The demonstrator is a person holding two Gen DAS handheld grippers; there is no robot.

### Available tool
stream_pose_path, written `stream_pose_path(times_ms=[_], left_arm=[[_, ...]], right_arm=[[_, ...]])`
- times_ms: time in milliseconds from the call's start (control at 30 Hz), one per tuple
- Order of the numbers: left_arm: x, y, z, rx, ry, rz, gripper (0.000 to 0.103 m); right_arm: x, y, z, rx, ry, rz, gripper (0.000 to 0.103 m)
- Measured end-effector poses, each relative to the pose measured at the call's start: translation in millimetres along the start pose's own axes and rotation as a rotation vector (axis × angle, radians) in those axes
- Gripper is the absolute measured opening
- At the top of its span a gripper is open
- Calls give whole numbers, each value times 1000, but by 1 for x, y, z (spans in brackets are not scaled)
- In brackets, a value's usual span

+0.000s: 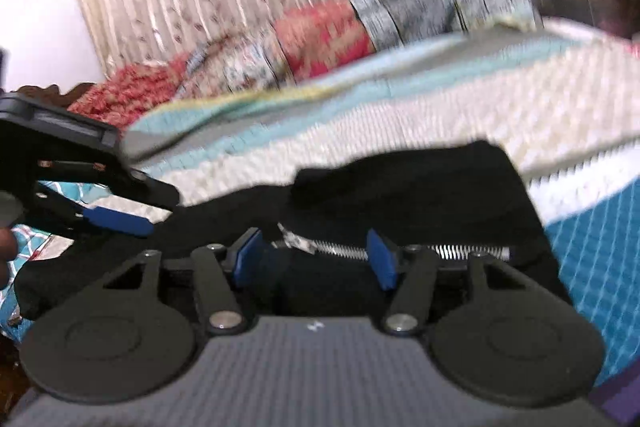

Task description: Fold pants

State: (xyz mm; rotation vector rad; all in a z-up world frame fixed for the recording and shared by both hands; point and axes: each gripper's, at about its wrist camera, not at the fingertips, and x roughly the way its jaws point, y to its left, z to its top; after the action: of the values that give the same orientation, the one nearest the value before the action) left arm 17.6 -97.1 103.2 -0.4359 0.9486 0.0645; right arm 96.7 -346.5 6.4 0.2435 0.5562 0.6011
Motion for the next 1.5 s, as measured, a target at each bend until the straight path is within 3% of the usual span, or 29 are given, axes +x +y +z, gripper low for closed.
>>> stream_pose_path(times_ms=[100, 200, 333, 433, 533, 633, 700, 833, 933, 1000, 1067, 1133, 1333, 1500], left_arm=[[-6, -2, -3, -1, -17, -2, 51], [-13, 2, -7, 1, -42, -2, 54], [-21, 24, -12, -12, -52, 1, 54], [-41, 51, -14, -16, -103, 11, 56], [-73, 87, -20, -41, -189, 28, 62], [-107, 133, -34, -97, -276, 59, 70], [-124, 167, -46, -172, -329, 71, 80], [-131, 234, -66, -354, -368, 98, 81], [-127, 280, -77, -482, -375, 99, 81], [-122, 304, -84, -547, -366, 80, 82], [-114, 322, -88, -603, -353, 34, 85], [-105, 337, -88, -652, -336, -41, 95], [-74, 352, -72, -618, -318, -98, 102], [-53, 336, -64, -450, -333, -13, 102]], right_arm=[[-3, 4, -3, -33, -8, 25, 63], [9, 4, -11, -46, 59, 31, 63], [27, 7, -23, -51, 162, 2, 65], [30, 12, -25, -52, 174, 7, 72], [22, 21, -27, -96, 134, -4, 72], [2, 27, -26, -90, 16, 28, 72], [-4, 37, -26, -104, -30, 38, 72], [4, 73, -25, -224, -34, 89, 71], [19, 106, -26, -310, 8, 152, 60], [33, 125, -25, -336, 52, 185, 45], [51, 143, -22, -360, 103, 208, 37], [68, 158, -17, -368, 138, 229, 36], [121, 203, -1, -307, 242, 289, 36], [149, 242, -10, -261, 376, 373, 37]])
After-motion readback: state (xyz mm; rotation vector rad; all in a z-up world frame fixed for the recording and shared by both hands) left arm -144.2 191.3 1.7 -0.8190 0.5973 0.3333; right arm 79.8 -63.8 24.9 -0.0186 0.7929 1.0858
